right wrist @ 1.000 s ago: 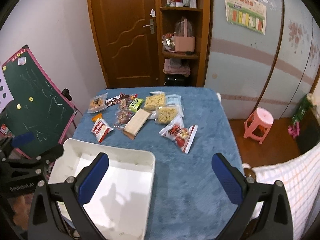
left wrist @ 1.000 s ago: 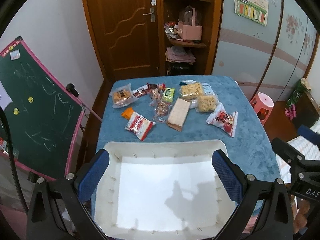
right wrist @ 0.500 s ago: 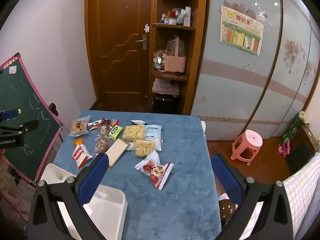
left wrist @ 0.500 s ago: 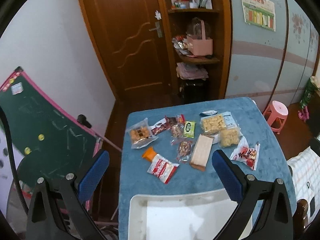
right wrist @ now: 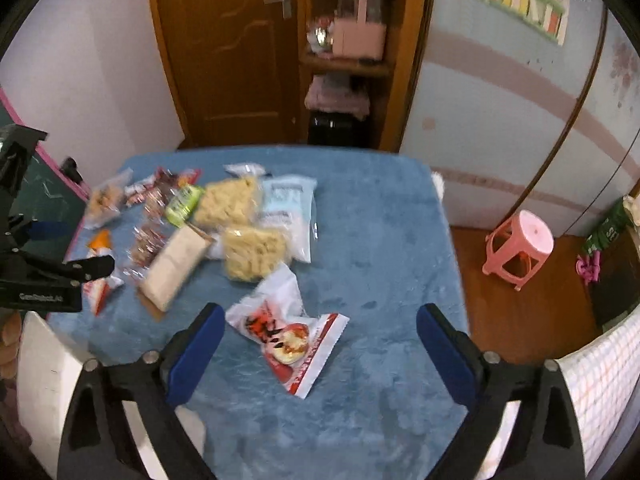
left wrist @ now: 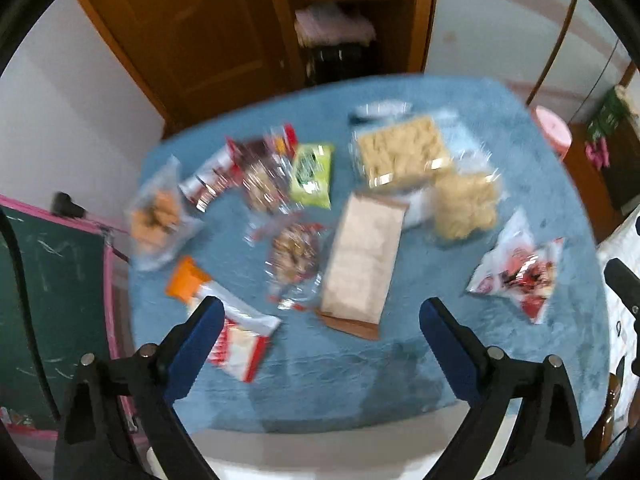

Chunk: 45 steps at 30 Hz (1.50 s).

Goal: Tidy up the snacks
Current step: 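Grasp the brown paper bag with left tool while right tool grasps white-red bread bag, then carry both bags to the white tray and open both tools to drop them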

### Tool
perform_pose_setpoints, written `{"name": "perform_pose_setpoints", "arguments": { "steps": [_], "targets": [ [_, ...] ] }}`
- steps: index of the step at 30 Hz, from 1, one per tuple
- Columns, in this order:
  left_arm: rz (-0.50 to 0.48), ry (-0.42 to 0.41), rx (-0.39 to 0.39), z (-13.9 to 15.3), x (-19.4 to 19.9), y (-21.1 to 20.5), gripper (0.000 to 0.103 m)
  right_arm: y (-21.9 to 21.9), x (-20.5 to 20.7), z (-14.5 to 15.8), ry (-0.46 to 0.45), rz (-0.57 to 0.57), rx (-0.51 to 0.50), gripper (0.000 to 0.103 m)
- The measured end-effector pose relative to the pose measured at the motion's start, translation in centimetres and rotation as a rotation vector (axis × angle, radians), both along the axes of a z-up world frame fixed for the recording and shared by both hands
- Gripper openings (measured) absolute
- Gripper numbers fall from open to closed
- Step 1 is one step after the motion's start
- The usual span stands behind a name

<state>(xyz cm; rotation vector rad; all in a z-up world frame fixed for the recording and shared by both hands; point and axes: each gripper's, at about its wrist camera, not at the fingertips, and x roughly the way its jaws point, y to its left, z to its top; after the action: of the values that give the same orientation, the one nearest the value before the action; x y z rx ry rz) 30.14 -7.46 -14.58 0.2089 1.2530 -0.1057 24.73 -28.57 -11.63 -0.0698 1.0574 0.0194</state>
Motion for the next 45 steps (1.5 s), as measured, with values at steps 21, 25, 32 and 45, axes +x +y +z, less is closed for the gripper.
{"name": "perform_pose_setpoints", "arguments": {
  "steps": [21, 25, 32, 45],
  "targets": [
    [0.126, 0.287, -0.136, -12.8, 4.1, -2.0, 0.089, 1.2, 2.7, -11.2, 0.217, 0.148, -0.018, 0.089],
    [0.166, 0.294, -0.134, -13.7, 4.5, -1.9, 0.079, 0.6, 2.3, -12.2, 0.273, 0.142, 0.111, 0.062],
    [0.149, 0.255, -0.137, -13.0, 4.2, -2.2, 0.062, 0.4, 0.2, -11.0, 0.252, 0.114, 0.149, 0.052],
    [0.126, 0.11, -0.336, 1.7, -2.6, 0.2, 0.012, -0.7, -4.3, -1.3, 0.077, 0.047, 0.22, 0.052]
  ]
}}
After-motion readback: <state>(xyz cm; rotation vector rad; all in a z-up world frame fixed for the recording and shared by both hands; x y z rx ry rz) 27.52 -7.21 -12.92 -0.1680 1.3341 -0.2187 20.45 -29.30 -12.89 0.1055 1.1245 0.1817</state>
